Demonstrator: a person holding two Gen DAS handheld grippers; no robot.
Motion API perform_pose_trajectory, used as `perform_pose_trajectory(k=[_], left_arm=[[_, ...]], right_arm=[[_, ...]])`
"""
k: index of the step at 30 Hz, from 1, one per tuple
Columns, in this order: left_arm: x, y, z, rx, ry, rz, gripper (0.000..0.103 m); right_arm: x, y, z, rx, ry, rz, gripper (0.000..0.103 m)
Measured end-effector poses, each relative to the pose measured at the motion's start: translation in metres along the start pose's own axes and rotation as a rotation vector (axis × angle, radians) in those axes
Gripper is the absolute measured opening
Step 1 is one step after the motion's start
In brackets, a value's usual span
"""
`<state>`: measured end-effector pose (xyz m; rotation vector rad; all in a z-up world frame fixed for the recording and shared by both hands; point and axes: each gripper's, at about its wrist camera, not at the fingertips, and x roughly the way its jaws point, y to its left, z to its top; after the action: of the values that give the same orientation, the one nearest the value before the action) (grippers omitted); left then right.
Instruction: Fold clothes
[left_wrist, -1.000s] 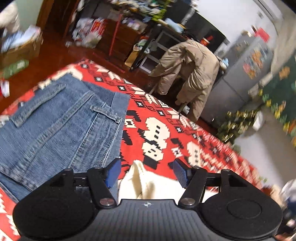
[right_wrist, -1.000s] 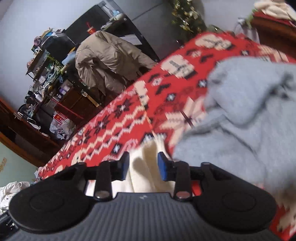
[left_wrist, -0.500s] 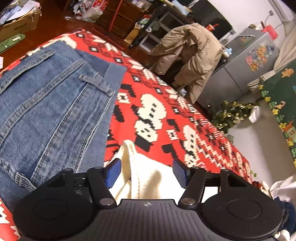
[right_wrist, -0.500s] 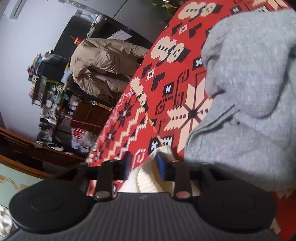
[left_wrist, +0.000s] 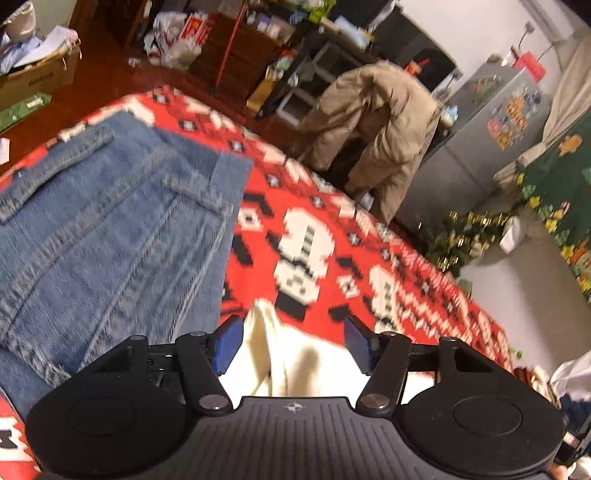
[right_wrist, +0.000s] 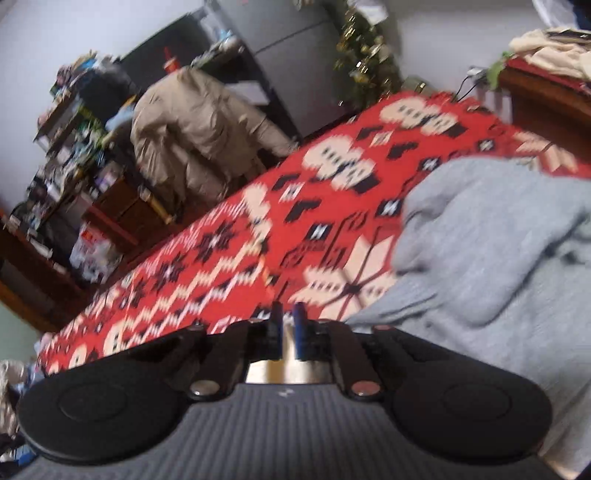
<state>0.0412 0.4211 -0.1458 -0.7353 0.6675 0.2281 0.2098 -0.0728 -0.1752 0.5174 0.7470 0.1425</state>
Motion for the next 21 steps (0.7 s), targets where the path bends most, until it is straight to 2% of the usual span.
perform_pose_trajectory(k=[3, 6, 13, 16, 17, 21], left_arm=[[-0.002, 0.0, 0.001, 0.004, -0.023, -0.019, 0.067], [0.001, 0.001, 0.0, 0.01, -0.018, -0.011, 0.067], [0.006, 0.011, -0.001, -0.02, -0.001, 0.014, 0.068], [0.006, 0.013, -0.003, -0.019, 0.005, 0.013, 0.068], [0.008, 0.012, -0.004, -0.006, 0.007, 0.018, 0.068], [0.015, 0.005, -0.01, 0.082, 0.018, 0.059, 0.068]], right_arm=[[0.002, -0.007, 0.003, 0.046, 0.022, 0.056, 0.029], [0.01, -0.001, -0.002, 0.003, 0.048, 0.031, 0.039], [0.022, -0.002, -0.01, 0.024, 0.072, 0.057, 0.043], [0.024, -0.006, -0.011, 0.062, 0.078, 0.074, 0.035], [0.024, -0.007, -0.011, 0.066, 0.078, 0.069, 0.026], [0.023, -0.006, -0.013, 0.072, 0.065, 0.053, 0.015]])
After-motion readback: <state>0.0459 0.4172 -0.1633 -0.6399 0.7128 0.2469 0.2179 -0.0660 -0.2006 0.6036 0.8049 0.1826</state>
